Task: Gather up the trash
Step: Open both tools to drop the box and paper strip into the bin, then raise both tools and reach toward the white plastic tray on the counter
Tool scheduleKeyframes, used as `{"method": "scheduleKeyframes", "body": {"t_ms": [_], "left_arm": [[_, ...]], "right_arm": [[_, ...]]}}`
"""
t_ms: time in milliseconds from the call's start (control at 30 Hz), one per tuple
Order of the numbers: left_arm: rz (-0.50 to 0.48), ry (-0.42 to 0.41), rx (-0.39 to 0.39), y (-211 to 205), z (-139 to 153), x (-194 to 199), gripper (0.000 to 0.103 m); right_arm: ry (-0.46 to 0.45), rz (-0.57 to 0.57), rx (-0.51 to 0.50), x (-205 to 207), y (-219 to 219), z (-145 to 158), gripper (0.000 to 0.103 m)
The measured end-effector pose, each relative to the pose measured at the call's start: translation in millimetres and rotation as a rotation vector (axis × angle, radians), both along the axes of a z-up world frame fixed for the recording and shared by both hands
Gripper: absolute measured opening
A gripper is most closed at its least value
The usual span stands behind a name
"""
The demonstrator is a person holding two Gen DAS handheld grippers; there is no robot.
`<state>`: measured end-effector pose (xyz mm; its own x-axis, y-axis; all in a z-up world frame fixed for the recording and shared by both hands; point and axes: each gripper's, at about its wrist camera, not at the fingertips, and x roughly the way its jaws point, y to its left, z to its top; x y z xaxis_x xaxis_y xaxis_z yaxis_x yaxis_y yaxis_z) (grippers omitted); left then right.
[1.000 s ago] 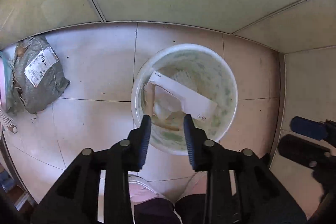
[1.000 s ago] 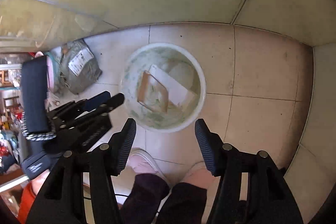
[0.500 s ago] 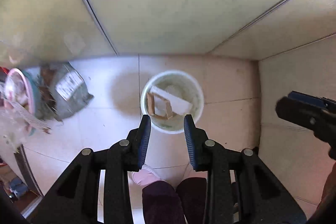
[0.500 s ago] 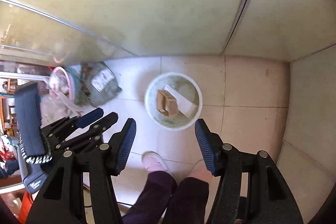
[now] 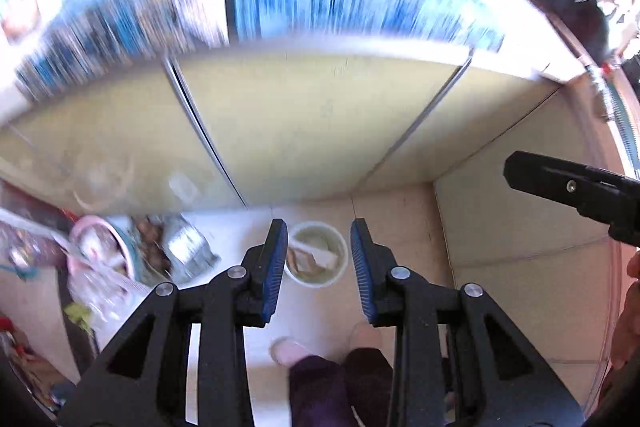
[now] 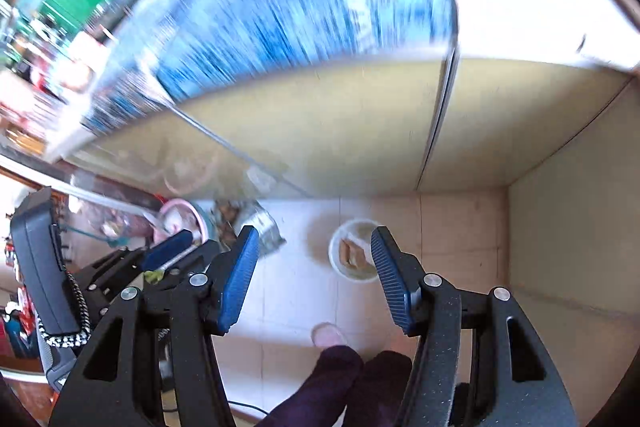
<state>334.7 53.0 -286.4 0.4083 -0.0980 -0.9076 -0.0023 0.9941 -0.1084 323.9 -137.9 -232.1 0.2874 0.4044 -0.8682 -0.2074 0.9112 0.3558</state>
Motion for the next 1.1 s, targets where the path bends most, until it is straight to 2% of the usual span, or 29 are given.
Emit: {"method": "scheduleKeyframes", "body": {"t_ms": [167, 233, 333, 367, 433, 500, 667, 800, 967, 1100], "left_arm": [[-0.025, -0.112, 0.027, 4.9, 72.7, -12.5, 0.036], [-0.022, -0.154, 0.034, 10.9, 96.2, -14.7, 0.042], [-0.014, -0.212, 0.032, 21.1, 127.9, -18.6, 0.044], [-0.008, -0.231, 0.034, 24.0, 136.8, -19.7, 0.046], [0.009, -0.262, 0.032, 30.4, 152.0, -19.0, 0.058], [0.024, -0.288, 0.028, 32.9, 166.9, -14.4, 0.062], [0.052, -0.323, 0.021, 34.8, 189.6, 6.6, 0.067], [0.077, -0.338, 0.021, 32.1, 198.3, 34.7, 0.068], [0.143, -0.33, 0.039, 26.2, 199.8, 92.5, 0.068], [0.189, -0.298, 0.001, 20.1, 199.9, 153.1, 0.068]], "right_arm": [[-0.116, -0.043, -0.004, -18.2, -6.4, 63.8, 0.056], [-0.16, -0.065, -0.001, -25.6, -9.5, 81.0, 0.058], [-0.214, -0.099, 0.003, -26.3, -8.5, 100.1, 0.059], [-0.229, -0.108, 0.002, -26.2, -6.8, 105.9, 0.059], [-0.251, -0.123, 0.005, -23.1, -7.1, 117.7, 0.059], [-0.269, -0.134, 0.011, -17.8, -6.7, 129.8, 0.06], [-0.319, -0.154, 0.02, 0.6, -16.9, 150.0, 0.064], [-0.327, -0.154, 0.029, 34.4, -28.3, 147.7, 0.065], [-0.314, -0.127, 0.05, 89.1, -44.7, 147.0, 0.065], [-0.303, -0.096, 0.053, 141.5, -59.6, 149.8, 0.065]]}}
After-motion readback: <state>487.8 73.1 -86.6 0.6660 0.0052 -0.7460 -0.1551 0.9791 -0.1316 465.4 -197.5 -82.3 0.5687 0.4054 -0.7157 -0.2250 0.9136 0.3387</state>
